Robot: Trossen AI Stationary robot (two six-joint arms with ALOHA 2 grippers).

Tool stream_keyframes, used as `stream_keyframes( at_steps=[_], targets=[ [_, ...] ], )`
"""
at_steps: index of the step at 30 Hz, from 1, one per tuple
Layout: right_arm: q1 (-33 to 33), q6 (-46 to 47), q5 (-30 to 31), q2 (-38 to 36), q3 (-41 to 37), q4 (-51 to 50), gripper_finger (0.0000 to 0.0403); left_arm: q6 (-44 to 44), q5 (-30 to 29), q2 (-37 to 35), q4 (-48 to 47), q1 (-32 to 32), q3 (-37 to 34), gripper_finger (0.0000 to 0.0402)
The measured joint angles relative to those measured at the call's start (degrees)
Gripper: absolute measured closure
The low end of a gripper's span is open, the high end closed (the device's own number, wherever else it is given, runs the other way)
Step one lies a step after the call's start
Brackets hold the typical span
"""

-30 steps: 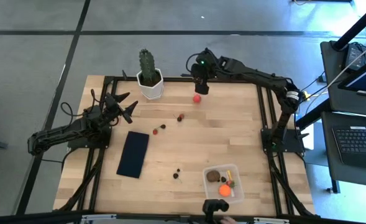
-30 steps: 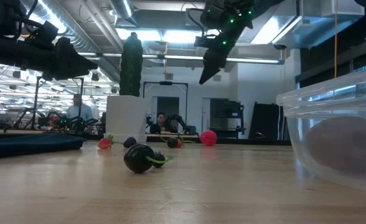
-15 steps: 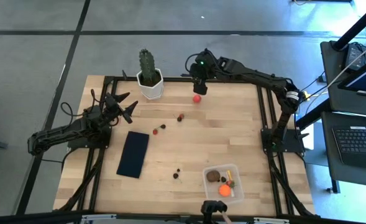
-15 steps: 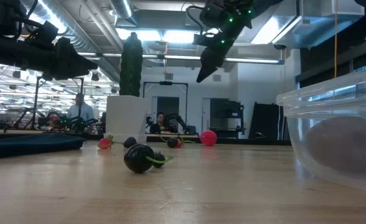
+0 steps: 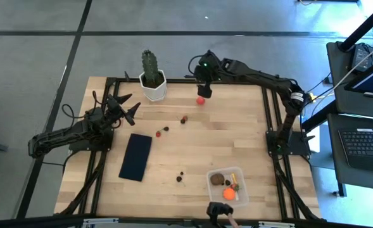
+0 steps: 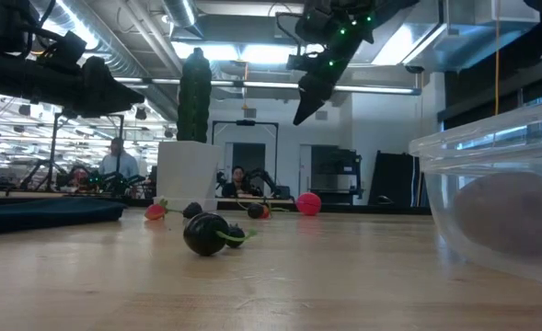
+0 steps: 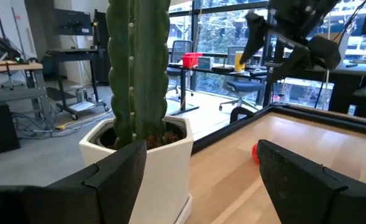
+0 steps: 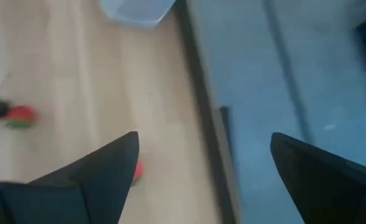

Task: Pick and placing Produce into tupperware
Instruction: Put the top strawberry into the transparent bin

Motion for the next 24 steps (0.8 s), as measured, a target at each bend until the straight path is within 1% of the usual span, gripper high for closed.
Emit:
stream_keyframes(
  at_steps=[3, 5, 9, 14, 19, 24],
  targets=[
    [-1.3, 2.8, -5.3, 2.1, 0.0, -1.7, 0.004, 0.1, 0.0, 0.0, 0.0, 0.0, 0.0, 0.0104],
    [-2.0, 3.8, -7.1, 3.9, 0.0, -3.3, 0.004, 0.1, 0.0, 0.0, 0.0, 0.0, 0.0, 0.0104],
    [-2.7, 3.2, -7.6, 7.6, -0.1, -4.9, 0.004, 0.2, 0.0, 0.0, 0.0, 0.0, 0.0, 0.0104],
    [-2.6, -1.0, -7.9, 10.9, -0.1, -6.0, 0.004, 0.2, 0.0, 0.0, 0.0, 0.0, 0.0, 0.0104],
    [-2.6, -0.9, -12.1, 13.0, -0.1, -7.3, 0.004, 0.2, 0.0, 0.0, 0.0, 0.0, 0.0, 0.0104],
    [-2.6, -0.9, -12.6, 15.0, -0.1, -7.6, 0.004, 0.2, 0.0, 0.0, 0.0, 0.0, 0.0, 0.0104]
  ],
)
